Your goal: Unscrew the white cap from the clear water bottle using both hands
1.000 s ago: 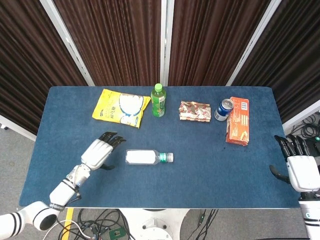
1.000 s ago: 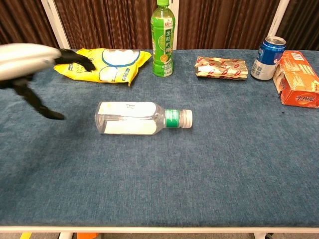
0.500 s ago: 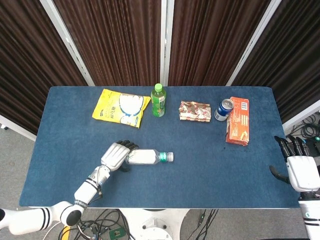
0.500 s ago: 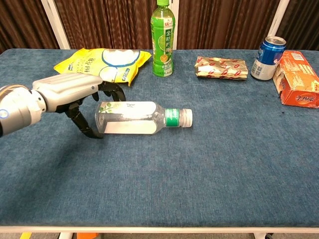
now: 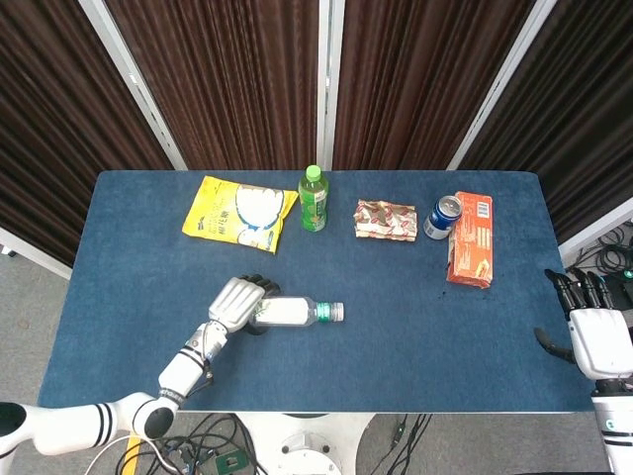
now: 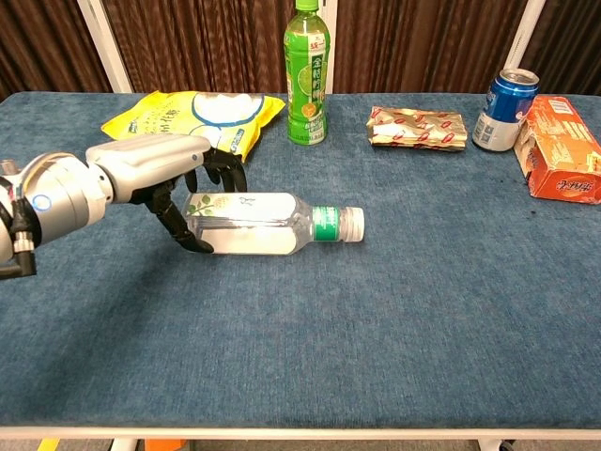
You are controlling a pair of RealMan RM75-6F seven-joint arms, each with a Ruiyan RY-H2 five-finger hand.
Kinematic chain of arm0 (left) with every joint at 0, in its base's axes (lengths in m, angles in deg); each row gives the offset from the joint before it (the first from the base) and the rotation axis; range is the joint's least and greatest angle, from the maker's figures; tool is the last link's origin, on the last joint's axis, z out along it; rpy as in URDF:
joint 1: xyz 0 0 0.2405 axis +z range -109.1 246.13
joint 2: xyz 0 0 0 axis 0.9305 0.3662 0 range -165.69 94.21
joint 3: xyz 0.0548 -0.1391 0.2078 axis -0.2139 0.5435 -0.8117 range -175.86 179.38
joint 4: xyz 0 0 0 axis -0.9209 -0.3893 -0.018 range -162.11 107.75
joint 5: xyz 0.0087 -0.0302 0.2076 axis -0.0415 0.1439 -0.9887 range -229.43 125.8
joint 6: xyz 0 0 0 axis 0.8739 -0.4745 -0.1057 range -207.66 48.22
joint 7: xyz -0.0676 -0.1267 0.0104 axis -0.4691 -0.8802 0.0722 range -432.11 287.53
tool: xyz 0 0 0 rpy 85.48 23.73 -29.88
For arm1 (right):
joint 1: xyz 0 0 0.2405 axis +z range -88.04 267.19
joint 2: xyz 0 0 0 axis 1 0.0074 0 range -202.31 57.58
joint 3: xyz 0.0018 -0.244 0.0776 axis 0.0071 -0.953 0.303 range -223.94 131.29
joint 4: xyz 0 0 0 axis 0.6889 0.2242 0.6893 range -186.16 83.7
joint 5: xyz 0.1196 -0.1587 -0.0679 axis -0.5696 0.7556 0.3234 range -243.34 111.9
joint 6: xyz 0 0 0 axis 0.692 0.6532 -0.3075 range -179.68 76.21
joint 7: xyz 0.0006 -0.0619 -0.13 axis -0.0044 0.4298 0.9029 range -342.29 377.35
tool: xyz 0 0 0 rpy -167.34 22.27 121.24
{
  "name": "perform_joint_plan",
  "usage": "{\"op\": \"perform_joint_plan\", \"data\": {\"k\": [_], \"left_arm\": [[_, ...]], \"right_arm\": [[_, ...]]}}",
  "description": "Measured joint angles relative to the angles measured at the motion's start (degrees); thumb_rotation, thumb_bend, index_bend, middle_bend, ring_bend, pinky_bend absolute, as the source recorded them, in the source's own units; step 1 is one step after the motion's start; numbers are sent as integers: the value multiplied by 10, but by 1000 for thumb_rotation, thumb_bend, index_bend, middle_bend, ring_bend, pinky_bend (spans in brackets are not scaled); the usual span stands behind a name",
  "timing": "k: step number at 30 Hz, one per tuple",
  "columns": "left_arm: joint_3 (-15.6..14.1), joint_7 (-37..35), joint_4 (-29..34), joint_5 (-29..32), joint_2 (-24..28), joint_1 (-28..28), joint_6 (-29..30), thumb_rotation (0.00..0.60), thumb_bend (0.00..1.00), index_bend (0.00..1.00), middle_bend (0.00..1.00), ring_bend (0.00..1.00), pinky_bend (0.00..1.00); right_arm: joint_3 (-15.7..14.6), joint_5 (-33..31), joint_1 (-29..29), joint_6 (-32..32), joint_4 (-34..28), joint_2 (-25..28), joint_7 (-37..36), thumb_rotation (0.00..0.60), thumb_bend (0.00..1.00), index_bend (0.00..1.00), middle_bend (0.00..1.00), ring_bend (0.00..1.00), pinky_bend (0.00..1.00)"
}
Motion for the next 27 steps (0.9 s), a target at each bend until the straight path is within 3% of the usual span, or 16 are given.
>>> {"op": "perform_joint_plan", "data": {"k": [6, 14, 21, 27], "left_arm": [[-6, -45, -20, -12, -10, -1, -3, 600, 331, 465, 467, 376, 438], [-19, -203, -53, -109, -19, 14, 50, 600, 351, 487, 498, 388, 446], [-35, -357, -137, -231, -53, 21, 158, 600, 351, 488, 499, 388, 440], [-29, -393, -158, -248, -78, 16, 190, 600, 352, 487, 499, 388, 428]], "right_arm": [[0, 8, 12, -19, -28, 17, -12, 600, 342, 74, 160, 0, 0], [12, 53, 73, -73, -99, 70, -88, 600, 364, 159, 162, 0, 0], [25, 72, 149, -167, -148, 87, -140, 600, 205, 227, 110, 0, 0], [39, 45, 211, -244, -174, 74, -122, 600, 91, 260, 61, 0, 0]]}}
